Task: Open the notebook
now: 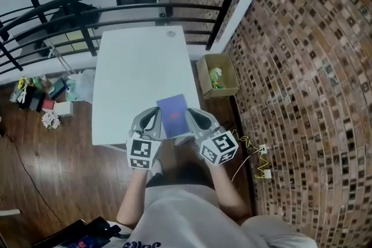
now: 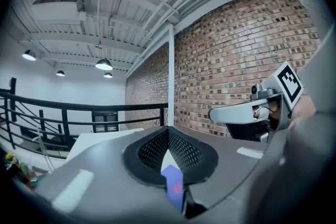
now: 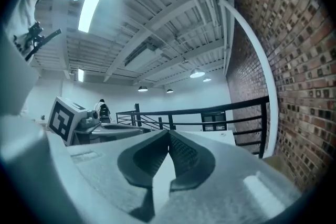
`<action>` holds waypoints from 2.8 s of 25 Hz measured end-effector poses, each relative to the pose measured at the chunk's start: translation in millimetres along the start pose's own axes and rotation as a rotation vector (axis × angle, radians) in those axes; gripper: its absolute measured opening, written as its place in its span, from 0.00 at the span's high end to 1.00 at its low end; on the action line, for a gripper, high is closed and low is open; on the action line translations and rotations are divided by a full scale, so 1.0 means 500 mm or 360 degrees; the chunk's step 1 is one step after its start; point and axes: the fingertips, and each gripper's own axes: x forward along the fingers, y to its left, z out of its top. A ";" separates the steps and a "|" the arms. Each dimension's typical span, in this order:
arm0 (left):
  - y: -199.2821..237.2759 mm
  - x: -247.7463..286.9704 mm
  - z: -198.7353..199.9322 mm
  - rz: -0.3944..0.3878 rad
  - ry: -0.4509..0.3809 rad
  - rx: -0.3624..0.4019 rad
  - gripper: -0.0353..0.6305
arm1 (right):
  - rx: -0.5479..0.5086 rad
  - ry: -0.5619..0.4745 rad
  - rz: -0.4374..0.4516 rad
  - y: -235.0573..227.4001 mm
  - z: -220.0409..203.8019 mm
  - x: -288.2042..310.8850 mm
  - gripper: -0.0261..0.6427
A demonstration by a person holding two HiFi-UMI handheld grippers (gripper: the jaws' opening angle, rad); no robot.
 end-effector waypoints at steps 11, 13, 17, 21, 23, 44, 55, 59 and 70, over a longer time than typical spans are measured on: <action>0.004 0.144 -0.173 -0.0132 0.0275 -0.0101 0.92 | 0.0394 0.0349 -0.0037 -0.190 -0.202 0.048 0.98; 0.004 0.174 -0.200 -0.0113 0.0320 -0.0122 0.92 | 0.0442 0.0422 -0.0013 -0.221 -0.238 0.057 0.98; -0.002 0.228 -0.244 -0.0106 0.0413 -0.0151 0.92 | 0.0521 0.0583 0.0021 -0.278 -0.313 0.083 0.92; -0.010 0.259 -0.284 -0.0129 0.0503 -0.0165 0.92 | 0.0574 0.0745 0.0052 -0.294 -0.382 0.099 0.86; -0.005 0.272 -0.301 -0.0119 0.0531 -0.0168 0.92 | 0.0578 0.0822 0.0080 -0.293 -0.413 0.108 0.80; 0.096 0.237 -0.380 0.0065 0.0627 -0.0330 0.92 | 0.0503 0.1149 0.0191 -0.247 -0.491 0.175 0.65; 0.234 0.096 -0.350 0.0318 0.0464 -0.0383 0.92 | 0.0500 0.0956 0.0672 -0.017 -0.323 0.243 0.65; 0.282 0.003 -0.358 0.0448 0.0464 -0.0417 0.92 | 0.0416 0.1003 0.0849 0.106 -0.345 0.275 0.65; 0.361 -0.209 -0.414 0.0691 0.0456 -0.0522 0.92 | 0.0150 0.1292 0.0953 0.280 -0.555 0.368 0.65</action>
